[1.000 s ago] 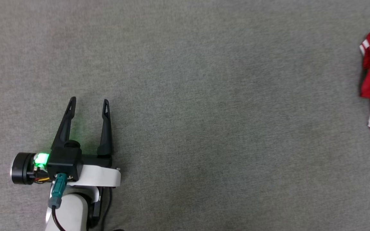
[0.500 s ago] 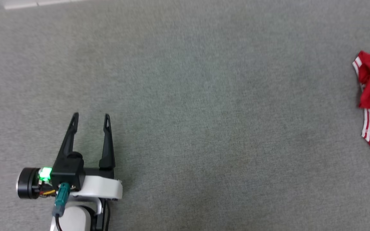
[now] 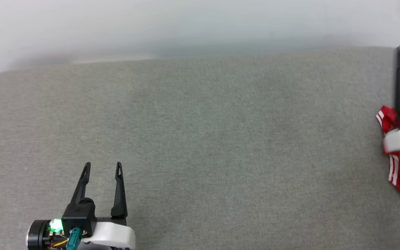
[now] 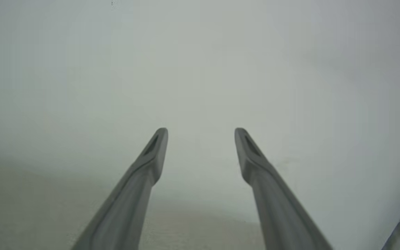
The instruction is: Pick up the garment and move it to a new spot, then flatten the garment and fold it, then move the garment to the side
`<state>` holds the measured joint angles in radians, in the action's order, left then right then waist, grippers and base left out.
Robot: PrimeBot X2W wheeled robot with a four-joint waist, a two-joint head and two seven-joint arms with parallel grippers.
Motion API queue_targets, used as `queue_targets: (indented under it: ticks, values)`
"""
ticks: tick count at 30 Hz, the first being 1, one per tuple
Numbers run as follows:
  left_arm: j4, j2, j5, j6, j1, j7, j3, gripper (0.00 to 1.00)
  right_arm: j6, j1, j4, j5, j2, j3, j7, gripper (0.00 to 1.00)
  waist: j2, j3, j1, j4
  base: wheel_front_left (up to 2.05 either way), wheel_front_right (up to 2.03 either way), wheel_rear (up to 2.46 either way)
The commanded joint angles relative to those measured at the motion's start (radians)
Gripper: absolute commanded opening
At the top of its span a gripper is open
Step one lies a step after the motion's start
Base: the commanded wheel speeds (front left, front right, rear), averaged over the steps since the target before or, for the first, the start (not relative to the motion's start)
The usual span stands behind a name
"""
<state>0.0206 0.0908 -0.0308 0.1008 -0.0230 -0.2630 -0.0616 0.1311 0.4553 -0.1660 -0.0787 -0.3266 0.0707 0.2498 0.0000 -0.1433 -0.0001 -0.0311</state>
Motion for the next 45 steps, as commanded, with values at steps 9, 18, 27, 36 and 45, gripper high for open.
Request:
queue_targets:
  ticks: [9,18,27,36,45]
  values:
    - [0.009,-0.007,0.000,-0.005,-0.035,-0.002,-0.001,1.00,-0.001,-0.248,0.062,-0.023,0.182,-0.035,0.014,1.00,0.0000,0.081,0.0001,0.068,0.00,0.00,0.00]
    - [0.024,-0.012,0.003,-0.017,-0.054,-0.002,-0.005,1.00,-0.001,-0.416,0.075,-0.032,0.238,-0.021,0.015,1.00,0.0000,0.114,0.0001,0.090,0.00,0.00,0.00]
    - [0.033,-0.018,-0.013,-0.039,-0.075,-0.002,-0.004,1.00,-0.001,-0.541,0.129,-0.041,0.271,0.022,0.015,1.00,0.0000,0.143,0.0001,0.095,0.00,0.00,0.00]
    - [0.034,-0.022,-0.016,-0.057,-0.087,-0.002,0.005,1.00,-0.001,-0.586,0.158,-0.038,0.278,0.023,0.015,1.00,0.0000,0.152,0.0001,0.090,0.00,0.00,0.00]
    - [0.072,-0.029,-0.037,-0.062,-0.084,0.007,0.006,0.00,0.000,-0.578,0.118,-0.064,0.274,0.014,0.008,0.00,0.0000,0.153,0.0001,0.090,0.00,0.00,0.00]
